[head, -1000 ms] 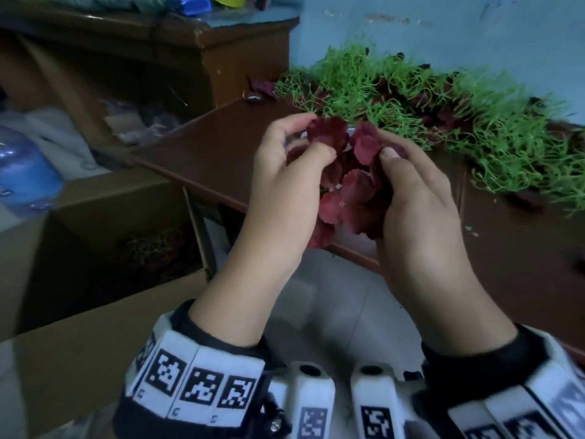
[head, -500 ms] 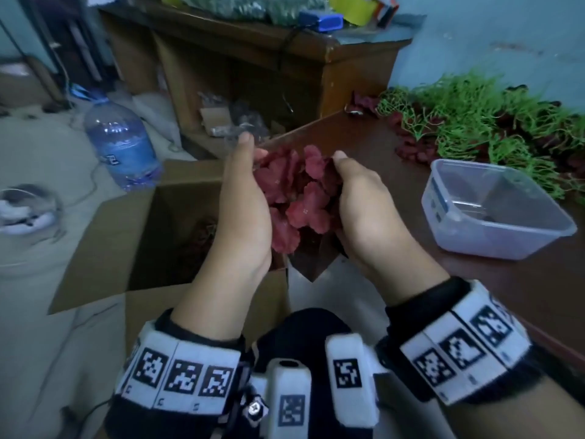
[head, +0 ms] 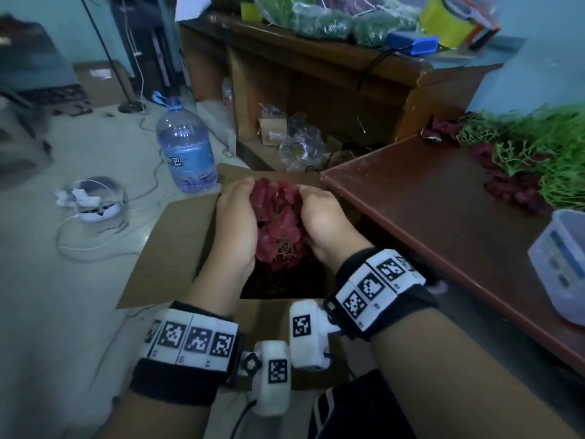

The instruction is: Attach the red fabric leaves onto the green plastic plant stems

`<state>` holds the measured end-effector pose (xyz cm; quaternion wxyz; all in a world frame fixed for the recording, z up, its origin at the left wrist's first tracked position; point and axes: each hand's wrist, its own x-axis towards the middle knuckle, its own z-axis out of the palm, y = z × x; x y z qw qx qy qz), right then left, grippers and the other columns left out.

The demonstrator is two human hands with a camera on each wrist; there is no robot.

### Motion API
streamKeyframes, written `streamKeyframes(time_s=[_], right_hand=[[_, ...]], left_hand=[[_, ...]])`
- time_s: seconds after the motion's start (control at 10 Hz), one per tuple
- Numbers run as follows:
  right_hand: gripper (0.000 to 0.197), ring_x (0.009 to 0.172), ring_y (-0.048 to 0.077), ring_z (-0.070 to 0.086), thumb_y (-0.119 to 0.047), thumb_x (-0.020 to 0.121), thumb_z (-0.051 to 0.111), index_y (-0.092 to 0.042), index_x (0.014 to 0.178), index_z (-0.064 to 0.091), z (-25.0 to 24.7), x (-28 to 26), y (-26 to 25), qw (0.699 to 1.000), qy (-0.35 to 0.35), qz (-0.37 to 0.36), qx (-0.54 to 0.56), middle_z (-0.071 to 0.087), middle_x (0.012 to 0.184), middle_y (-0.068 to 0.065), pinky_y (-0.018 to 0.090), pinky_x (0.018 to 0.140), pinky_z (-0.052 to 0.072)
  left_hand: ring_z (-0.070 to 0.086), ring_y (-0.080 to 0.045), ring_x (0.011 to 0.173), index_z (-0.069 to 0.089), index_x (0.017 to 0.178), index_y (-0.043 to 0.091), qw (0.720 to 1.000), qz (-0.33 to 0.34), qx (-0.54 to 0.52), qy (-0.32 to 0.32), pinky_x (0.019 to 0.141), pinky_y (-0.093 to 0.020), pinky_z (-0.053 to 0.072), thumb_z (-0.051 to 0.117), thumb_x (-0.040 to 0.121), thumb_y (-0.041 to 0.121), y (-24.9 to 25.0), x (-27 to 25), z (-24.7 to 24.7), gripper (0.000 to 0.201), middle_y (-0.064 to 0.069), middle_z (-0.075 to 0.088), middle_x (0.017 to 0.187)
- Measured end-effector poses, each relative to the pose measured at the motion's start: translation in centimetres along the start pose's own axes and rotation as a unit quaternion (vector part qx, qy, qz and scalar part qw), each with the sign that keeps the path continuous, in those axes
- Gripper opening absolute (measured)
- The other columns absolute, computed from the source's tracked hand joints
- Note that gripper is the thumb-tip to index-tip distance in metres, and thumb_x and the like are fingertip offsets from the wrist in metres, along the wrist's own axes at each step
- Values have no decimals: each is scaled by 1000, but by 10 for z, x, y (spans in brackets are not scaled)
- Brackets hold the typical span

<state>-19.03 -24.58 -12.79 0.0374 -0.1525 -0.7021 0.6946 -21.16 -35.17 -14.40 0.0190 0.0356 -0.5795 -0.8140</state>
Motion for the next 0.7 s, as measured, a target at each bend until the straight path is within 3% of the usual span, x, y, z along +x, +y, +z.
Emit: streamKeyframes(time_s=[0.1, 0.2, 0.3, 0.4, 0.5, 0.6, 0.7], right_hand=[[47, 112, 36, 64, -31, 86, 44, -8, 121, 65, 15, 37, 21, 999, 52, 13, -4, 67, 121, 16, 50, 102, 50], [43, 112, 34, 64, -29, 88, 42, -11, 118, 67, 21, 64, 32, 998, 51, 15, -29, 67, 119, 14, 47, 102, 49], [38, 126, 34, 53, -21, 104, 38, -5, 134, 55, 26, 46, 15, 991, 32, -9, -129, 58, 134, 18, 40, 108, 40], [44, 138, 35, 39, -20, 106, 35, -2, 145, 41, 20, 46, 18, 972, 51, -51, -224, 48, 145, 23, 34, 112, 28], [41, 137, 36, 41, -17, 107, 33, 2, 142, 43, 7, 46, 18, 965, 39, -68, -252, 48, 144, 24, 32, 110, 29], [41, 135, 32, 45, -20, 107, 34, -2, 143, 45, -12, 35, 7, 956, 43, -64, -283, 49, 145, 20, 31, 107, 34], [39, 120, 27, 56, -20, 105, 38, -2, 135, 55, -33, 31, -10, 951, 64, -66, -295, 57, 137, 19, 27, 93, 42]], left_hand=[[64, -18, 90, 62, 98, 21, 999, 11, 27, 21, 81, -31, 53, 49, 104, 18, -8, 20, -6, 14, 1, 66, 90], [64, -16, 90, 61, 101, 22, 998, 9, 47, 33, 81, -30, 54, 50, 104, 14, -16, 29, -7, 14, 0, 67, 94], [68, -25, 101, 65, 100, 22, 996, -2, 85, 28, 92, -40, 56, 54, 98, 26, -26, 38, -9, 13, -6, 70, 101], [65, -34, 113, 67, 104, 21, 991, -8, 131, 37, 103, -48, 50, 52, 86, 44, -31, 45, -14, 33, -12, 70, 114], [60, -27, 115, 63, 118, 12, 985, 17, 166, 41, 92, -28, 39, 48, 103, 30, -25, 46, -14, 28, -11, 66, 122], [62, -19, 105, 57, 114, 24, 979, 45, 199, 18, 81, -24, 39, 45, 105, 25, -21, 43, -8, 14, -5, 68, 114], [64, -9, 92, 56, 117, 29, 964, 79, 249, -38, 70, -19, 43, 42, 106, 25, -5, 32, 16, 18, 3, 72, 104]])
